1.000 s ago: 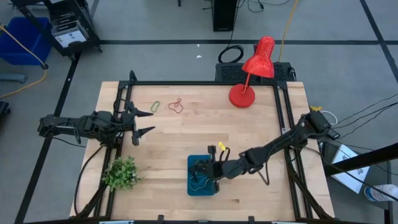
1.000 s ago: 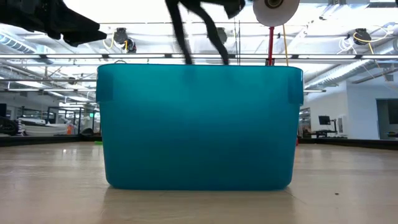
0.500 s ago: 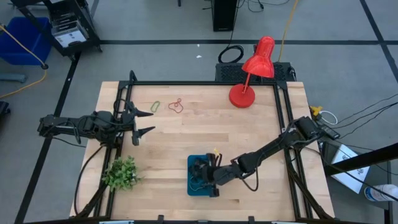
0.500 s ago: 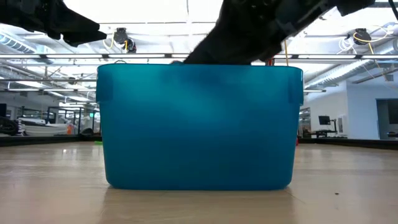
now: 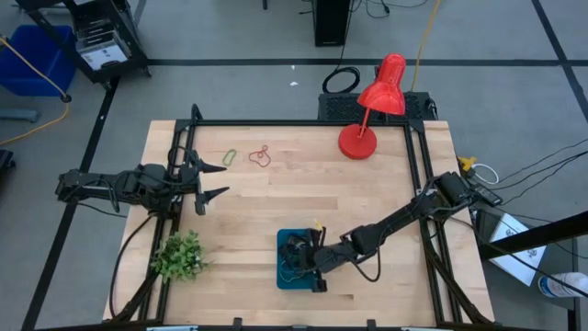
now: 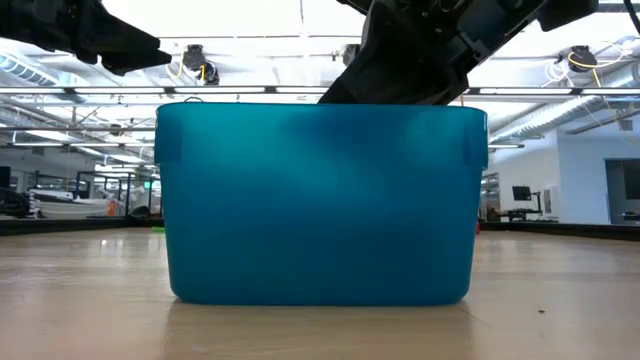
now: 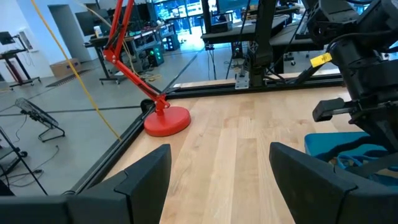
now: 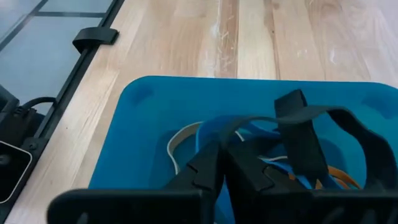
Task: Pick and place rubber bands into bin
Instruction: Put the black rubber band into the blue bin, then put the green rubber band into the blue bin
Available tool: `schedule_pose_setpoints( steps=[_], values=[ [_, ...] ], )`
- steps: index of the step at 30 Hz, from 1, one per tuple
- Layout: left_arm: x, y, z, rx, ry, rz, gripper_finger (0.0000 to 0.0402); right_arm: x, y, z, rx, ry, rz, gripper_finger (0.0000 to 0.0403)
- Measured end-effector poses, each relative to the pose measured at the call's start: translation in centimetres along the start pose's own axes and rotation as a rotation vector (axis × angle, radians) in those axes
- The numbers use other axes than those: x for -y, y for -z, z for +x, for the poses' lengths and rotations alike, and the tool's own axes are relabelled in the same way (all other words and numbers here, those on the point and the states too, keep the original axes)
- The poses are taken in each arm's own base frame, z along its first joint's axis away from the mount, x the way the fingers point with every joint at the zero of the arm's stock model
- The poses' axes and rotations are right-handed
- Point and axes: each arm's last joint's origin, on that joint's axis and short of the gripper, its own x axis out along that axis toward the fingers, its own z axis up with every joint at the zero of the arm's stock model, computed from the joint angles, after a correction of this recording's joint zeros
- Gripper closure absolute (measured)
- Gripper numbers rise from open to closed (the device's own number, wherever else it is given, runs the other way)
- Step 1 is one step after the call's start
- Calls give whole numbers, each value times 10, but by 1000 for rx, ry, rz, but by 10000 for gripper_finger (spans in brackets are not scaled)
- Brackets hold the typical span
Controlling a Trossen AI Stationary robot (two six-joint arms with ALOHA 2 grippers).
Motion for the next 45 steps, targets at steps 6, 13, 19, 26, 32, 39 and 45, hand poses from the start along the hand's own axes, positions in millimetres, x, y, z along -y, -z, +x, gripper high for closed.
schedule_pose_setpoints(
  steps=[6,13,19,26,32,39,45],
  values=[
    [0,0,0,0,0,0,128,1,1,0,-14,5,-3,341],
    [0,0,0,0,0,0,128,1,3,0,-30,10,-7,267],
    [0,0,0,0,0,0,128,3,-8,-19,-40,14,-26,237],
    [0,0,0,0,0,-1,127,5,-32,-64,-7,9,-25,234],
    [0,0,0,1,8,-89,127,12,-34,-106,5,50,-76,238],
    [0,0,0,2,8,-180,122,28,-2,-143,170,153,-63,237],
    [-1,-6,11,-29,-43,-151,135,39,12,-162,397,128,-137,237]
  ],
)
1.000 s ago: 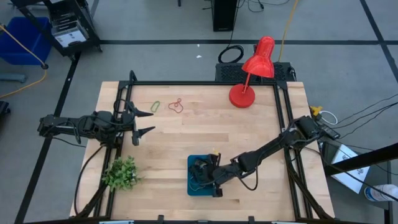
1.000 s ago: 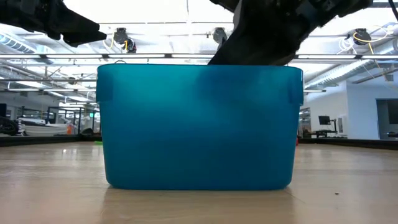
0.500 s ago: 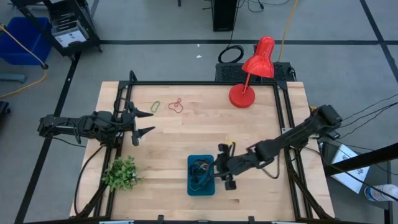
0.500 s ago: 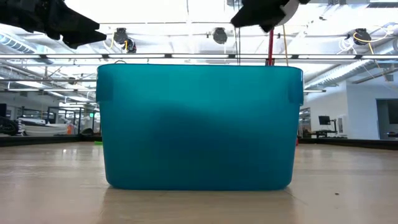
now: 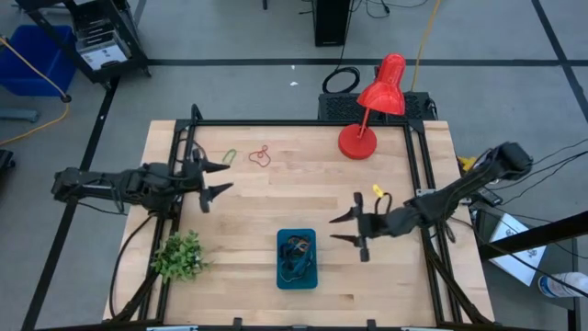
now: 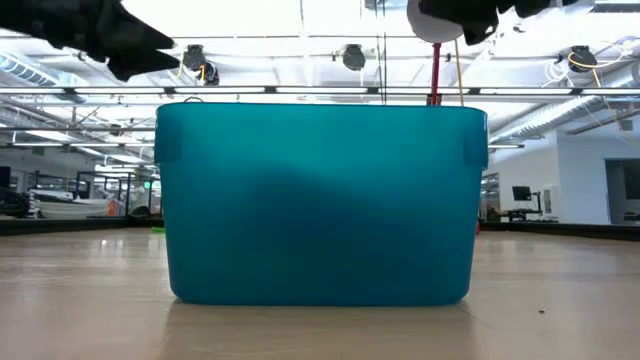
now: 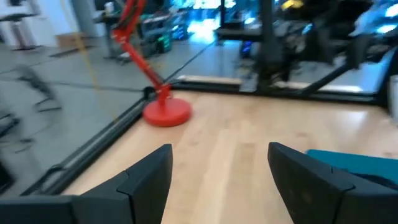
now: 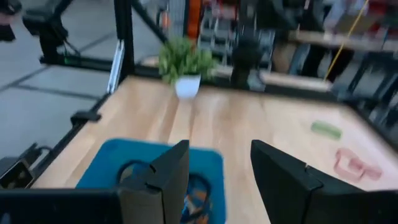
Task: Pick and place rubber bands into bin
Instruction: Put the green rubber band into the blue bin
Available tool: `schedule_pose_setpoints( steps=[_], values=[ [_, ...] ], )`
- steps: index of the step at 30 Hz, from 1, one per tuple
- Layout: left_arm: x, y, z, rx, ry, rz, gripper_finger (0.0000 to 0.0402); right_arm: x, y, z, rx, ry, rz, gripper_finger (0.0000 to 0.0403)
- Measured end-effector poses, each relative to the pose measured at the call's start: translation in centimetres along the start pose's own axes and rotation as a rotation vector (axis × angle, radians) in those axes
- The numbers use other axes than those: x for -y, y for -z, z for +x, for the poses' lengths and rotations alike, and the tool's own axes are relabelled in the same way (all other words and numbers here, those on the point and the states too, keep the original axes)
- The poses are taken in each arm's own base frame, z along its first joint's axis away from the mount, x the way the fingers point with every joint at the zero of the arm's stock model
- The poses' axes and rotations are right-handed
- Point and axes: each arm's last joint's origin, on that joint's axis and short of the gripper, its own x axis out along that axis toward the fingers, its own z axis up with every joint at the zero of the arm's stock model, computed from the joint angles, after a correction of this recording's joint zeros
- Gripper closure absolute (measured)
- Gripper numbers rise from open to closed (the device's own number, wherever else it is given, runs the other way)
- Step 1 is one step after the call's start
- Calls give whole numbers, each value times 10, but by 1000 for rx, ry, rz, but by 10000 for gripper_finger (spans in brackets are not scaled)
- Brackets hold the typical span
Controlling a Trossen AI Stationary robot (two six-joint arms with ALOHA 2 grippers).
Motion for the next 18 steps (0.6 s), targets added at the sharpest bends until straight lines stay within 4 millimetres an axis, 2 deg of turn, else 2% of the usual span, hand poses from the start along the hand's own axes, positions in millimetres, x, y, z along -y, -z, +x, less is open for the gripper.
schedule_pose_setpoints(
  steps=[5,10,14,18],
  values=[
    [-5,-26,20,-151,-144,-1,159,8,3,-11,71,10,-21,238],
    [-22,-48,47,-416,-363,-63,193,10,3,-14,81,12,-12,241],
    [-43,-46,68,-638,-520,-114,219,10,4,-13,78,12,-16,239],
    [-70,-26,88,-796,-643,-154,241,10,5,-13,72,10,-19,239]
  ],
)
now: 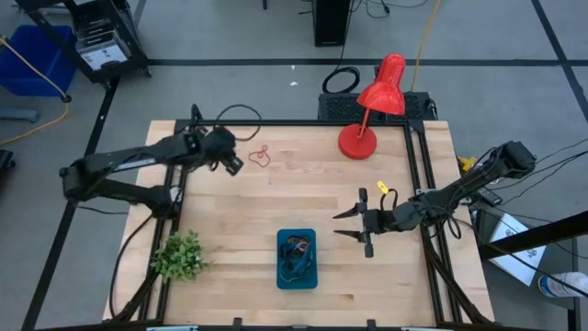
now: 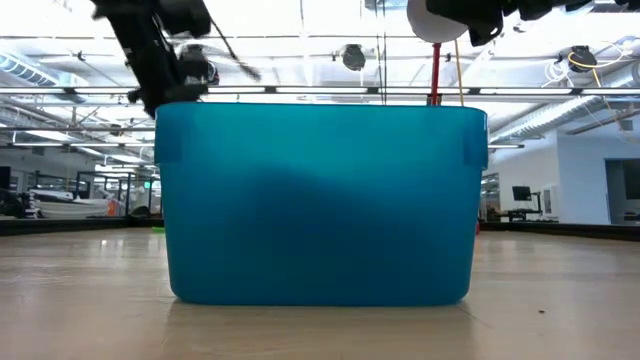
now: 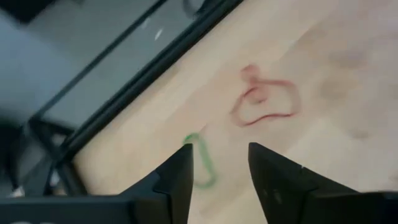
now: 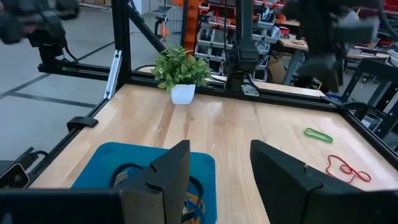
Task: Pick and place rubber bands into bin
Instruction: Put the green rubber band into the blue bin
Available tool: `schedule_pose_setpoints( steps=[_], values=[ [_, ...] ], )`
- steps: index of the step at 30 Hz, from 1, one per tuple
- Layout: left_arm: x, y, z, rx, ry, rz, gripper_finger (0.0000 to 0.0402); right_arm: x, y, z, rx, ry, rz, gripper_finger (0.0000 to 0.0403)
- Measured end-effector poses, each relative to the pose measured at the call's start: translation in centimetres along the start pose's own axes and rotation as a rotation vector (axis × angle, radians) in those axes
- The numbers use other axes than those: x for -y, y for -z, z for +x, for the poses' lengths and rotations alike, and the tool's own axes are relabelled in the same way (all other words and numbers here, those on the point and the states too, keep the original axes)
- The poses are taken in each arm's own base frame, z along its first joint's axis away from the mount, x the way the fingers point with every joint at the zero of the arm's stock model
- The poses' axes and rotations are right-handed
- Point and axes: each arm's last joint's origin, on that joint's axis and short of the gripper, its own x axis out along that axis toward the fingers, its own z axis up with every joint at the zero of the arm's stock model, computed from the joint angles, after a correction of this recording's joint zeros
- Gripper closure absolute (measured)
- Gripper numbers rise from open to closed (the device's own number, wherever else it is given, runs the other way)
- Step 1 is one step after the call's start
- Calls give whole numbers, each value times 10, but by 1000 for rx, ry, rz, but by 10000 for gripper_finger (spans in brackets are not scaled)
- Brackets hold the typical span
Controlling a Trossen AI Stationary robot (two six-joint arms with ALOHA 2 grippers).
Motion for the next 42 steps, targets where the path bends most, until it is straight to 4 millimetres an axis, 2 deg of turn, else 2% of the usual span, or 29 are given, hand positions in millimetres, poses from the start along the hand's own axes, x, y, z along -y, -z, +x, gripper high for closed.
schedule_pose_setpoints(
  steps=[8,12,17,31,42],
  values=[
    [-35,-3,69,-272,-31,-201,269,0,1,0,-8,-1,-4,242],
    [-48,3,94,-372,-68,-246,274,0,1,0,-8,-1,-4,241],
    [-54,10,117,-475,-45,-301,275,0,1,0,-12,-1,-6,244],
    [-47,26,153,-629,-26,-311,275,0,2,0,-23,-2,-29,244],
    [-46,28,157,-648,-27,-308,277,0,2,0,-22,-1,-32,242]
  ],
)
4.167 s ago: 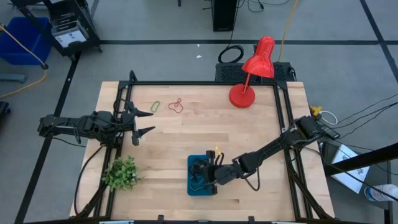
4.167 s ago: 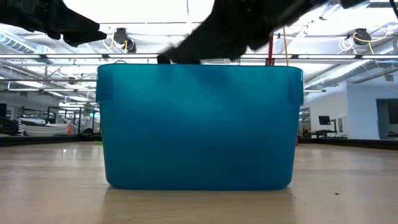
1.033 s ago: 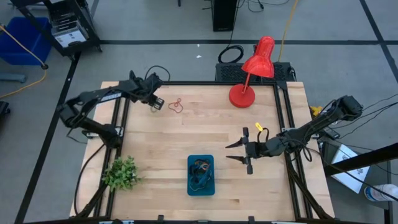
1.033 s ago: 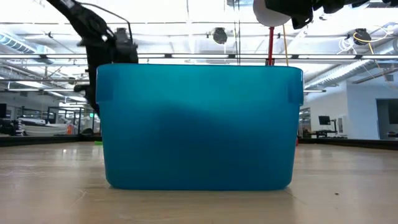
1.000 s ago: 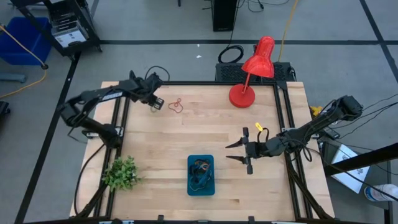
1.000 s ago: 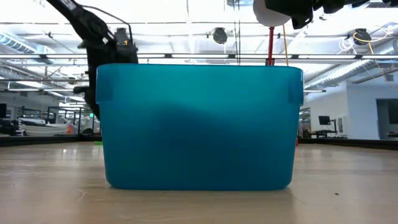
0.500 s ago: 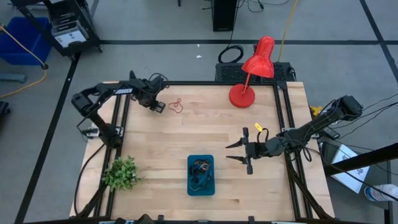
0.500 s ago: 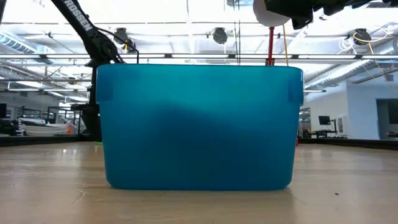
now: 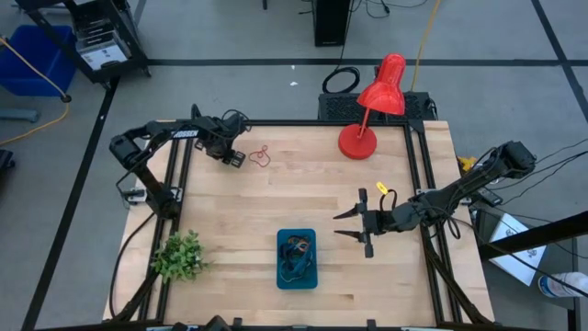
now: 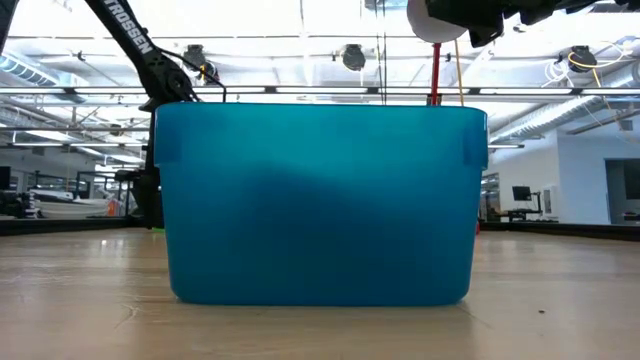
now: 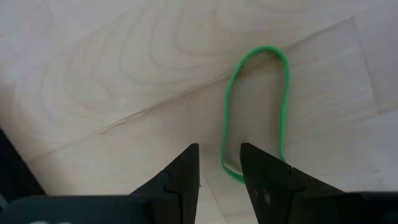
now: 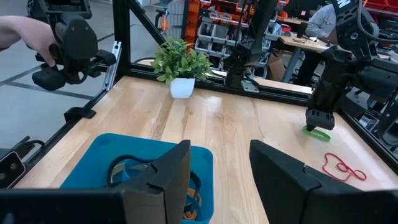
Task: Pick and place rubber bands into bin
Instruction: Put the green rubber band into the blue bin
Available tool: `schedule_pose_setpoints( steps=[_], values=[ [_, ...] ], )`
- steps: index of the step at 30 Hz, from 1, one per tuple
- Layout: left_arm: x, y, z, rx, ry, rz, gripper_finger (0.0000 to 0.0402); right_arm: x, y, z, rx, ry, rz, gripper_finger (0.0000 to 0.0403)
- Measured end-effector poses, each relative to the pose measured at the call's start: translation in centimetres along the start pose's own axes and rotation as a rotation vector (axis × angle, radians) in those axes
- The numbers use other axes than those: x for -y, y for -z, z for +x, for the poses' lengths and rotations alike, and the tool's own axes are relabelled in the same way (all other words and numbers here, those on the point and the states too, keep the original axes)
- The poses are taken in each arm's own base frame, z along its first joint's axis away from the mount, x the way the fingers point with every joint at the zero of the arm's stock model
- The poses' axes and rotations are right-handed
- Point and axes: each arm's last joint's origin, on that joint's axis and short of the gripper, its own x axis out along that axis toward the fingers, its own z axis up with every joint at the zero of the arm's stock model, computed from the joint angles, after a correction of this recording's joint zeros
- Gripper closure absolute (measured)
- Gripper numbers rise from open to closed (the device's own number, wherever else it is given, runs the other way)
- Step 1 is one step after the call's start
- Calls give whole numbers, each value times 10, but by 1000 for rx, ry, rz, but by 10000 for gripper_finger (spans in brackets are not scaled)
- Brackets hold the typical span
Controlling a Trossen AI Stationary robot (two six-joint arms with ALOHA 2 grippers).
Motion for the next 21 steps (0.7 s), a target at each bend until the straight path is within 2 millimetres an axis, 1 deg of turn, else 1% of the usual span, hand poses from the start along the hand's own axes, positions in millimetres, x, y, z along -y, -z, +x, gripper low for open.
schedule_pose_setpoints(
  steps=[2,4,8,10,14,17,19,21],
  values=[
    [1,0,0,1,1,2,287,0,0,0,0,0,0,243],
    [1,0,0,1,3,2,305,0,0,0,0,0,0,243],
    [2,0,1,3,16,7,361,0,0,0,0,1,0,243],
    [2,-1,1,7,22,46,389,0,0,0,0,1,-2,245],
    [5,0,0,18,7,112,394,0,0,0,0,1,-8,243],
    [7,3,-8,55,-12,136,397,0,0,0,0,2,-8,241],
    [8,6,-19,101,-6,146,398,0,0,0,0,2,-8,242],
    [9,8,-38,191,23,147,398,0,0,0,0,2,-8,244]
  ],
)
